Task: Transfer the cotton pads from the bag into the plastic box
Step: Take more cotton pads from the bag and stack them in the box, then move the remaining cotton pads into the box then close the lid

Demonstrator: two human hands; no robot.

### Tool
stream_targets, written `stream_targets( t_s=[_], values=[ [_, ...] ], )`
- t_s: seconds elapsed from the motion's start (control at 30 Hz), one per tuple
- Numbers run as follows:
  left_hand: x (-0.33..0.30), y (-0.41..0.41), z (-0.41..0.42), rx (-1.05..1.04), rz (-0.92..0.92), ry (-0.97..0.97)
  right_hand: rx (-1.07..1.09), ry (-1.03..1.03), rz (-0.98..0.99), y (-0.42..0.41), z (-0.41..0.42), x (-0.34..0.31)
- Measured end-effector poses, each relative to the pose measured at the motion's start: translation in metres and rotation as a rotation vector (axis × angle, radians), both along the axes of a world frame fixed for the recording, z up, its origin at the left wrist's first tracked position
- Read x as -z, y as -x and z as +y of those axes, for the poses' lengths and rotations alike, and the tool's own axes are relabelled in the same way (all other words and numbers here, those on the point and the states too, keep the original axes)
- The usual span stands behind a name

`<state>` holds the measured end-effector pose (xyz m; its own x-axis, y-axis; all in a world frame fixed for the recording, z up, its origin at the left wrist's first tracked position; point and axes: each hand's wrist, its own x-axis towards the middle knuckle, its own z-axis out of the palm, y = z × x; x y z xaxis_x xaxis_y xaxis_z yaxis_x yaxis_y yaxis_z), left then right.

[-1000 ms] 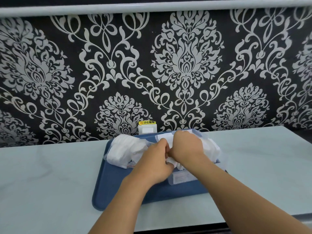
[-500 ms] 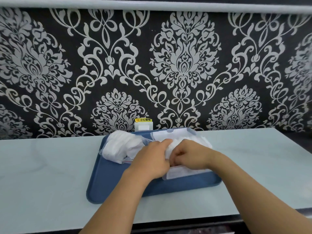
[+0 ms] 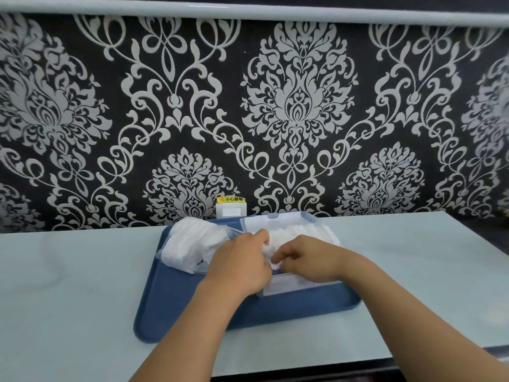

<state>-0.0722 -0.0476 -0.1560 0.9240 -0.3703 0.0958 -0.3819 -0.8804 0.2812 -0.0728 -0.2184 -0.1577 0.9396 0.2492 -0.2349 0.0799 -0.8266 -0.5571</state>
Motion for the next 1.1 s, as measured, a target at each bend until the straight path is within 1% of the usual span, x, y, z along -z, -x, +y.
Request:
stream_targets(
  t_s=[0.13,0.23,0.4,0.5,0.53,0.67,0.73,0.8,0.87,0.97,1.03,1.1],
  values=[
    [-0.001,0.002,-0.008,-0.113,-0.009,-0.07,-0.015,-0.119,-0.003,0.002,-0.004,-0.004],
    [0.0,-0.001,-0.011,-0.14,0.031,-0.132,0.011,-0.164,-0.017,0.004,-0.01,-0.01],
    [-0.005,-0.002,-0.016,-0.157,0.101,-0.213,-0.004,-0.144,0.034,0.004,-0.006,-0.008],
    [-0.007,0.001,-0.021,-0.091,0.138,-0.303,-0.04,-0.08,0.08,0.001,-0.001,-0.003],
    [-0.008,0.001,-0.02,-0.074,0.15,-0.295,-0.048,-0.054,0.087,-0.001,0.002,-0.002],
    [-0.013,0.003,-0.016,-0.056,0.23,-0.167,-0.047,0.006,0.089,-0.004,0.01,0.002],
    [-0.009,0.002,-0.012,-0.062,0.228,-0.112,-0.067,0.029,0.096,-0.004,0.01,0.001],
    [-0.004,-0.001,-0.009,-0.07,0.204,-0.063,-0.082,0.035,0.097,-0.003,0.009,0.002],
    [-0.002,0.001,-0.006,-0.04,0.173,-0.054,-0.077,0.031,0.089,-0.002,0.008,0.002],
    [-0.009,0.008,-0.002,-0.018,0.046,-0.059,-0.076,-0.004,0.082,-0.003,0.006,0.002],
    [-0.012,0.012,0.0,-0.031,-0.017,-0.069,-0.085,-0.012,0.092,-0.002,0.007,0.0],
    [-0.013,0.012,0.004,-0.072,-0.039,-0.044,-0.086,-0.003,0.091,-0.003,0.008,0.0]
  ],
)
